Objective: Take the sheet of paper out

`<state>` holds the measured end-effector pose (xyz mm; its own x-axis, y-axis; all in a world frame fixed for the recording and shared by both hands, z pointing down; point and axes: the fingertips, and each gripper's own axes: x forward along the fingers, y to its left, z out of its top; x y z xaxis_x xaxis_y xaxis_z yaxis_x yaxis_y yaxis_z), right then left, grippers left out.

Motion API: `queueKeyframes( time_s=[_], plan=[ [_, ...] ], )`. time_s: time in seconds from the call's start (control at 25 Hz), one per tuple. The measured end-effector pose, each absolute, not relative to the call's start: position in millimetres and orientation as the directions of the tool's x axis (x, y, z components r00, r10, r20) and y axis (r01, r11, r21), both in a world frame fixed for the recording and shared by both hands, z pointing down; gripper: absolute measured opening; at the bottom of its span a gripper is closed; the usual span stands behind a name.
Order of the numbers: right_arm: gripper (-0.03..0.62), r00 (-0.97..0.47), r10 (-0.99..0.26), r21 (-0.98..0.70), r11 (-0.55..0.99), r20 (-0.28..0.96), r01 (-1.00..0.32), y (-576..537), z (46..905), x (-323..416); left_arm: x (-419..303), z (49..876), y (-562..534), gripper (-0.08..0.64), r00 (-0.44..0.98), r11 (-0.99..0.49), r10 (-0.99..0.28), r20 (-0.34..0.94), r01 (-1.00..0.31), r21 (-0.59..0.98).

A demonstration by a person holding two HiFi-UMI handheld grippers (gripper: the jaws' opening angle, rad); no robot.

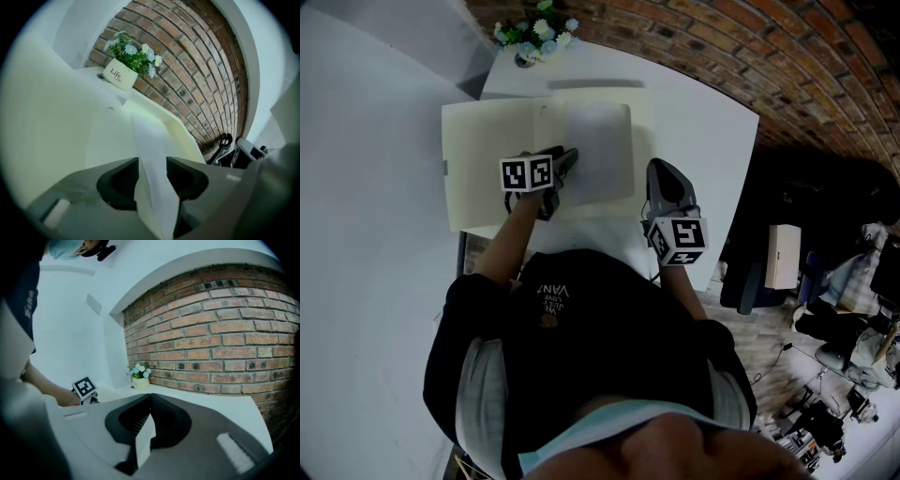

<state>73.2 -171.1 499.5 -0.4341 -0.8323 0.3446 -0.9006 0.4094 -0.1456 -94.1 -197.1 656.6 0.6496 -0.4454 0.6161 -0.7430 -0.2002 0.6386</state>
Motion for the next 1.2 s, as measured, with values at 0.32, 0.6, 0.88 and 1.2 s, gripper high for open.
queueKeyframes(
  time_s=[0.32, 0.6, 0.88, 1.2],
  plan=[
    [0.000, -0.433, -0.833, -0.144, 0.409, 0.343, -0.901, -172, 497, 74, -93, 658, -197, 0.175, 0.668, -0.161, -0.436, 0.603, -0.717, 0.678],
    [0.000, -0.430, -0.835, -0.145, 0.405, 0.344, -0.903, -172, 499, 76, -84, 661, -190, 0.175, 0.714, -0.116, -0.400, 0.575, -0.661, 0.741],
    [0.000, -0.430, -0.836, -0.150, 0.403, 0.341, -0.903, -172, 498, 78, -84, 666, -185, 0.152, 0.713, -0.085, -0.387, 0.585, -0.659, 0.747],
    [0.000, -0.430, -0.837, -0.154, 0.401, 0.339, -0.903, -171, 500, 77, -88, 672, -184, 0.021, 0.673, -0.106, -0.380, 0.634, -0.713, 0.693]
  ],
)
